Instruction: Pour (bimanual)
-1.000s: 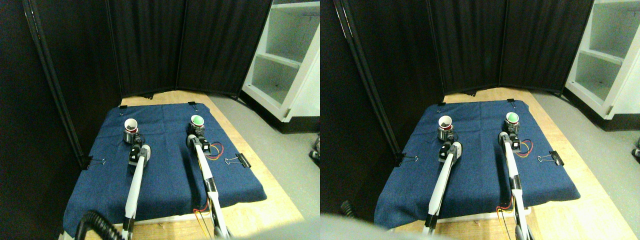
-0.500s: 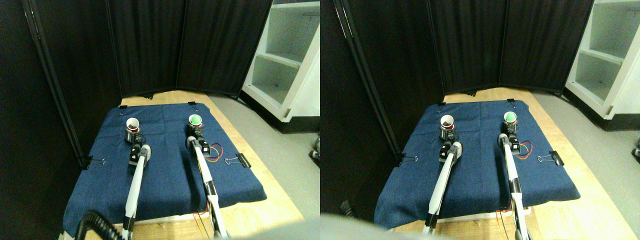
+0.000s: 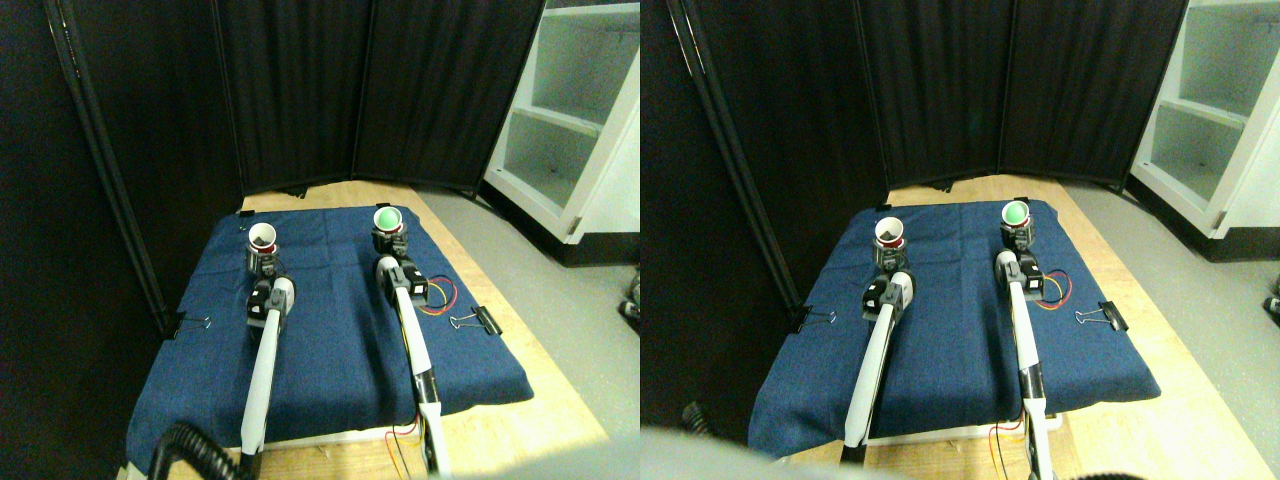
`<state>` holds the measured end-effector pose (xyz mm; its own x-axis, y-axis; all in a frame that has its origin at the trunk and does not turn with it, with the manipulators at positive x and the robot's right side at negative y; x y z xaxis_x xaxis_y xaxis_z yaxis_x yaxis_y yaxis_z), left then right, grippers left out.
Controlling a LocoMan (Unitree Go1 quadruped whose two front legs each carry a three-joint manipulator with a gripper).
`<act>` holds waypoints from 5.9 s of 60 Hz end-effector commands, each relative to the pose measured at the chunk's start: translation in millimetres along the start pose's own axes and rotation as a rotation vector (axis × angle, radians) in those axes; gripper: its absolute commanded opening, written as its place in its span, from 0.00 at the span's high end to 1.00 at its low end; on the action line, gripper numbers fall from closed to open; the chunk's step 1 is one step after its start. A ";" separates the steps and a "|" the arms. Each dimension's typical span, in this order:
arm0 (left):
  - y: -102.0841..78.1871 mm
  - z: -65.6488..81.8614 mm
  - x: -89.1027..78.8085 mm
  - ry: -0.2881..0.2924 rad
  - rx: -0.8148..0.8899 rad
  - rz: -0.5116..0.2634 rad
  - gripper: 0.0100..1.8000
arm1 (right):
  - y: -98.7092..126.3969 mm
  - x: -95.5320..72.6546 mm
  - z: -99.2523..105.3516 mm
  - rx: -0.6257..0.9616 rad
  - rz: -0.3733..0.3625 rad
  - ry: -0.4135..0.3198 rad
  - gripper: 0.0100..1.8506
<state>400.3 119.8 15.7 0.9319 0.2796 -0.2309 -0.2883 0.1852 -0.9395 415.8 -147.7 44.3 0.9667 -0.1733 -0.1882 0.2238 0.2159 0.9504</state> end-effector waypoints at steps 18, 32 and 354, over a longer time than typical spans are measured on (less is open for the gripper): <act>-29.4 -17.6 -16.8 0.084 -0.039 -0.054 0.82 | 38.1 -11.6 -8.5 -0.046 0.077 0.048 0.83; -36.1 -28.9 -21.4 0.135 -0.054 -0.042 0.82 | 48.4 -16.4 -11.0 -0.110 0.094 0.061 0.83; -77.4 -106.3 -58.7 0.415 0.080 0.001 0.82 | 111.0 -35.5 -51.1 -0.888 0.259 0.129 0.83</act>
<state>390.9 -8.6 62.9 0.9190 -0.1204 -0.3754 -0.3333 0.2717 -0.9029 412.6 -69.3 136.8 0.9909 0.0833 -0.1055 -0.0276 0.8945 0.4462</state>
